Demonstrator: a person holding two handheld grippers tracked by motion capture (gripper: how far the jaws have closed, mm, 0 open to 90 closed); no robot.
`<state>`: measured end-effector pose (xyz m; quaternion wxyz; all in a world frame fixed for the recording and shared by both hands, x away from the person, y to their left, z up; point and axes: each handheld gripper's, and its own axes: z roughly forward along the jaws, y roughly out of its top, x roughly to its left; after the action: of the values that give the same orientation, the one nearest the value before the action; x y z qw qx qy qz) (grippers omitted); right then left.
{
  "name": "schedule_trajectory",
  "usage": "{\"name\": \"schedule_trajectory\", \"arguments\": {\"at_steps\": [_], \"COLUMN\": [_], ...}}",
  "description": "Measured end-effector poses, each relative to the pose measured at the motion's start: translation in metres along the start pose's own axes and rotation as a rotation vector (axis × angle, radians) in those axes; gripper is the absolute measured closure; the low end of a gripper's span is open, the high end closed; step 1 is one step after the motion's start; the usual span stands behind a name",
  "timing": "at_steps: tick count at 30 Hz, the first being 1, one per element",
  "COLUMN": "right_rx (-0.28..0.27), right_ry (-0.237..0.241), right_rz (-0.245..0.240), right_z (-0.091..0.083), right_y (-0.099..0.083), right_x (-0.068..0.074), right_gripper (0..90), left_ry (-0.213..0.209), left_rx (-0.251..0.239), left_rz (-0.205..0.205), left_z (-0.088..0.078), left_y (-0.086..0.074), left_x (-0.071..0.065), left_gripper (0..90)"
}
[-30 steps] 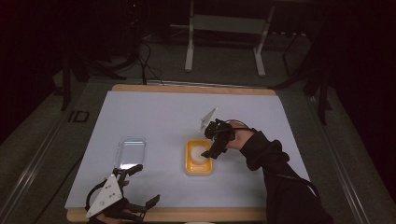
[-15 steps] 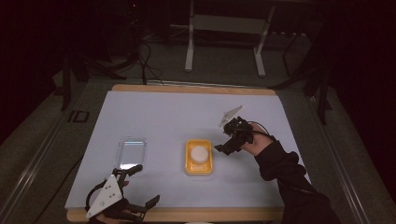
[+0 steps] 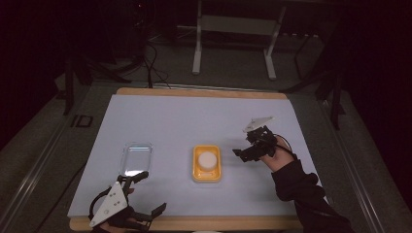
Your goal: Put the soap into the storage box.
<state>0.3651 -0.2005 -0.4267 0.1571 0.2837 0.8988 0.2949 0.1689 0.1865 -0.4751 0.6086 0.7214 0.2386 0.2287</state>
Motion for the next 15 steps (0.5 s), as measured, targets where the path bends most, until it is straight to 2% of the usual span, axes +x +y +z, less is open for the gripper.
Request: {"name": "schedule_trajectory", "arguments": {"at_steps": [5,8,13,15], "right_rx": [-0.027,-0.058,-0.067,-0.078], "right_ry": [-0.03,-0.049,-0.063,-0.089], "right_rz": [0.039,0.044,0.064,0.074], "right_z": [-0.003,-0.005,-0.008,-0.01], "right_y": [-0.014,-0.022,-0.033,-0.039], "right_x": [0.0,0.002,0.006,0.009], "right_gripper": [12.8,12.8,12.7,12.7], "left_ry": [-0.002,-0.003,-0.006,-0.006], "left_rx": [0.001,0.001,0.002,0.003], "left_rz": [0.0,-0.002,-0.002,-0.002], "left_z": [0.0,0.0,0.0,0.0], "left_y": [0.0,0.0,0.0,0.0], "left_x": [0.0,0.0,0.0,0.0], "left_gripper": [0.1,0.1,0.1,0.1]}}
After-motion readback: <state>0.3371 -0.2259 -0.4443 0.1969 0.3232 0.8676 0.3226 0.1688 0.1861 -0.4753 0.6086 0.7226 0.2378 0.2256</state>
